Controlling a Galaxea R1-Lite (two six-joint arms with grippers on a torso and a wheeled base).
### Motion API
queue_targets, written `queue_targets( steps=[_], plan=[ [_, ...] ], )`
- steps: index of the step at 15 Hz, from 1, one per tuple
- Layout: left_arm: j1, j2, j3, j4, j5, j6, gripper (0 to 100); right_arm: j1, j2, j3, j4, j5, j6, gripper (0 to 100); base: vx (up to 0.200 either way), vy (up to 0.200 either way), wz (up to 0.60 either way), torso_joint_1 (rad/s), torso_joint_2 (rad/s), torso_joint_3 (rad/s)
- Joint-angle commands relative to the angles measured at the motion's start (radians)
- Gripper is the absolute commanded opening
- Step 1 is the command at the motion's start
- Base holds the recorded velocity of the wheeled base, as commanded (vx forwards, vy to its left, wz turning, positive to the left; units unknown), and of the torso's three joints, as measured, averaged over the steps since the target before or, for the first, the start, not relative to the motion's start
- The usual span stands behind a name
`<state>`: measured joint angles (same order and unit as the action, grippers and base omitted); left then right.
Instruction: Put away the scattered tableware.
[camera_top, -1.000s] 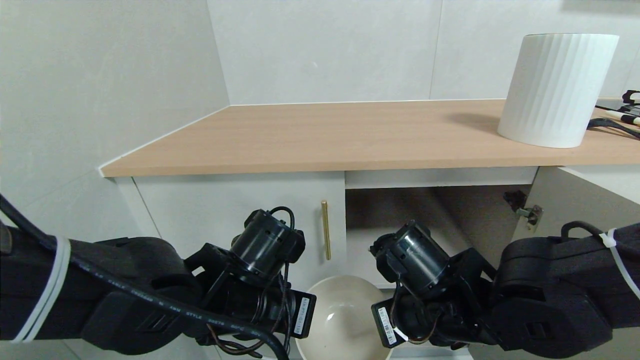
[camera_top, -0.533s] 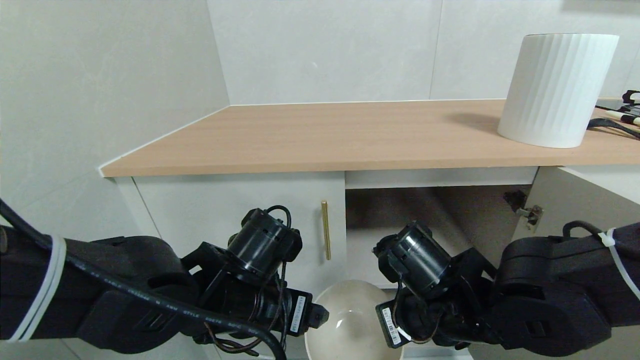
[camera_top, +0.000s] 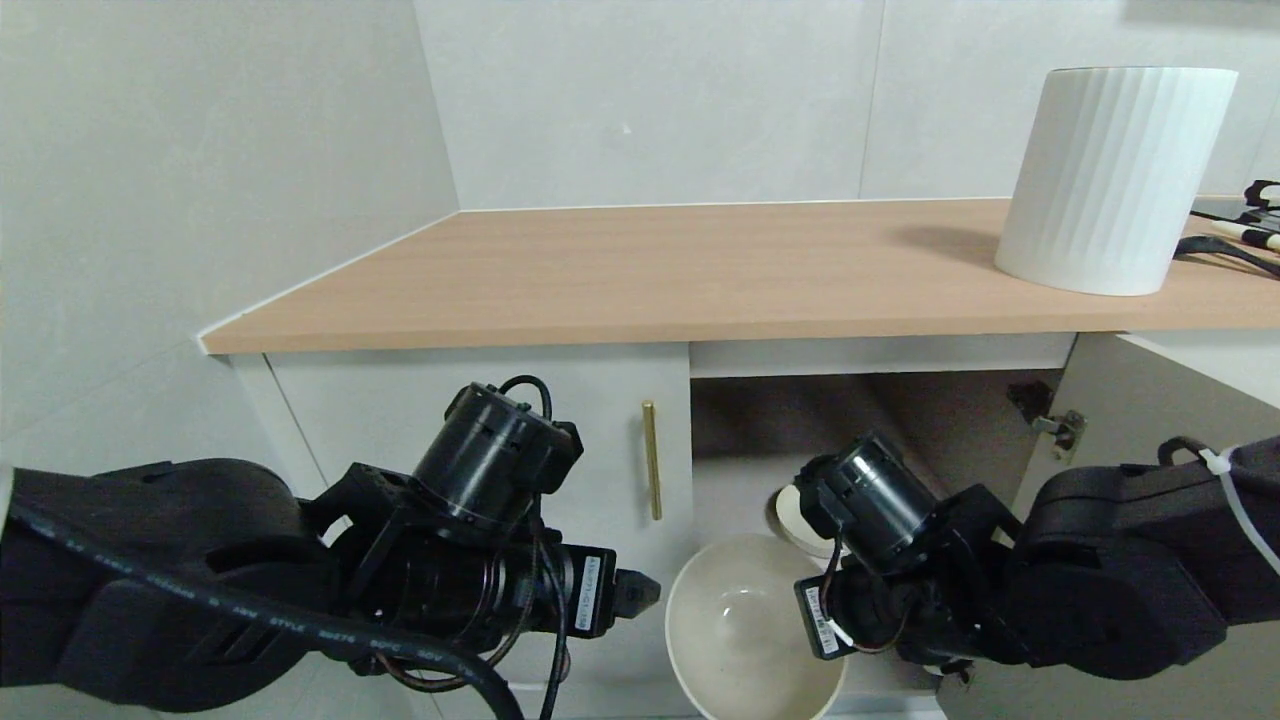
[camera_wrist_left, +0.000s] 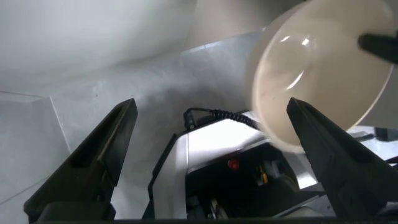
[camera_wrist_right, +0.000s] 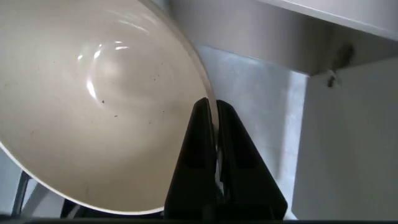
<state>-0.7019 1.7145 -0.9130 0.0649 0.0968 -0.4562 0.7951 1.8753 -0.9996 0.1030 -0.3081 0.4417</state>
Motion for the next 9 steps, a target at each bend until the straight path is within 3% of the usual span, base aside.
queue_targets(
  steps=[1, 5, 7, 9],
  plan=[
    [0.004, -0.027, 0.003, 0.001, 0.000, -0.001, 100, -0.085, -0.030, 0.125, -0.174, 0.003, -0.008, 0, 0.000, 0.000, 0.00, 0.000, 0.00, 0.000],
    [0.004, -0.038, 0.005, 0.003, 0.001, -0.013, 100, -0.200, 0.100, 0.257, -0.664, 0.004, -0.012, 0, 0.000, 0.000, 0.00, 0.000, 0.00, 0.000],
    [0.007, -0.036, 0.005, 0.003, 0.001, -0.013, 100, -0.264, 0.179, 0.249, -0.750, 0.000, -0.014, 0, 0.000, 0.000, 0.00, 0.000, 0.00, 0.000],
    [0.007, -0.036, 0.006, 0.003, 0.000, -0.013, 100, -0.304, 0.202, 0.223, -0.752, 0.004, -0.008, 0, 0.000, 0.000, 0.00, 0.000, 0.00, 0.000]
  ],
)
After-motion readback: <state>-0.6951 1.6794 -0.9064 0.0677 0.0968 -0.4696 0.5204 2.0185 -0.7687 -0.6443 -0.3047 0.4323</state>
